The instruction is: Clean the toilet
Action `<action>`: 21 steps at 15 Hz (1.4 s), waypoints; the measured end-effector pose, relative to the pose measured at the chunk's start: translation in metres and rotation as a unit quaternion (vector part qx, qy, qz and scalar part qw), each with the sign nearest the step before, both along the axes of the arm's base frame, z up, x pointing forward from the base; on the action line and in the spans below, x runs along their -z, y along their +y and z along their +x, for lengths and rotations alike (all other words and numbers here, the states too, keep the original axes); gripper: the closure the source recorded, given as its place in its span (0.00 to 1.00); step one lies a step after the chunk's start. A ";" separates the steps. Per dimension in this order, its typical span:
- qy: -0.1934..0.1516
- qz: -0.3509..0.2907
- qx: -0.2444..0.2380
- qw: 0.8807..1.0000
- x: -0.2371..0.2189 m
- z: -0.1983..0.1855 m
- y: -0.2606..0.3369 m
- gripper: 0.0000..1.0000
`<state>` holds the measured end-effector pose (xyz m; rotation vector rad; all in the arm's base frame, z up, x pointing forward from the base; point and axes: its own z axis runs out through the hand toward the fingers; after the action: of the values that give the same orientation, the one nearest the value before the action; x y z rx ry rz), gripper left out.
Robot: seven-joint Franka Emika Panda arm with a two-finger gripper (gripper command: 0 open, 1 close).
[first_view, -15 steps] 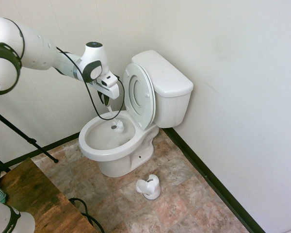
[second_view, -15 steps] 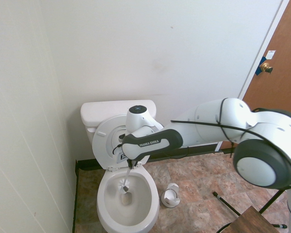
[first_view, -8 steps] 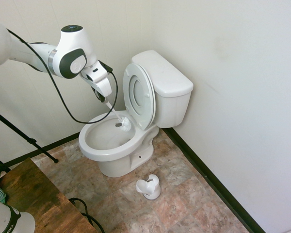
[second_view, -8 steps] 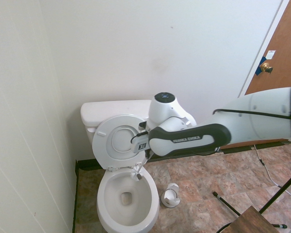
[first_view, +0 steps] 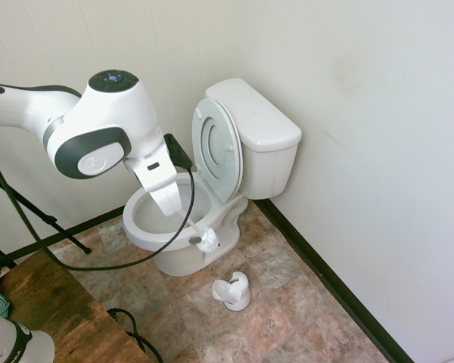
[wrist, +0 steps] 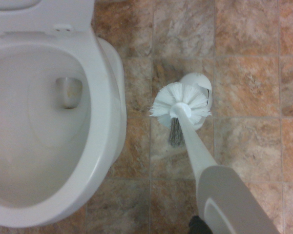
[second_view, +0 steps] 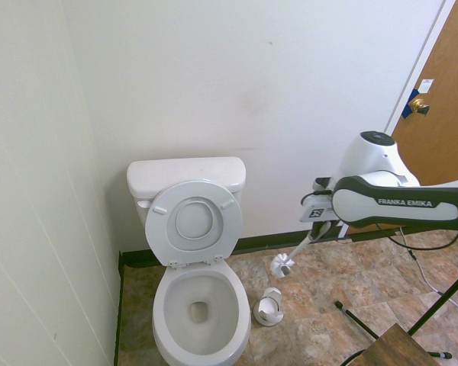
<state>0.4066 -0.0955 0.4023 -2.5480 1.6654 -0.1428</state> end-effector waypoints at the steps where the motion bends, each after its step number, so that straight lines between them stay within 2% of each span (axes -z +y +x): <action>1: 0.010 0.006 0.002 1.000 0.013 0.000 -0.006 1.00; 4: 0.036 0.014 0.008 0.999 0.068 0.020 -0.015 1.00; 12: 0.093 0.035 0.031 0.995 0.201 0.107 -0.048 1.00; 16: 0.090 0.038 0.051 0.994 0.210 0.116 -0.061 1.00; 21: 0.109 0.038 0.062 0.991 0.268 0.143 -0.070 1.00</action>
<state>0.5495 -0.1656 0.1342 -2.4810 1.8648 0.1938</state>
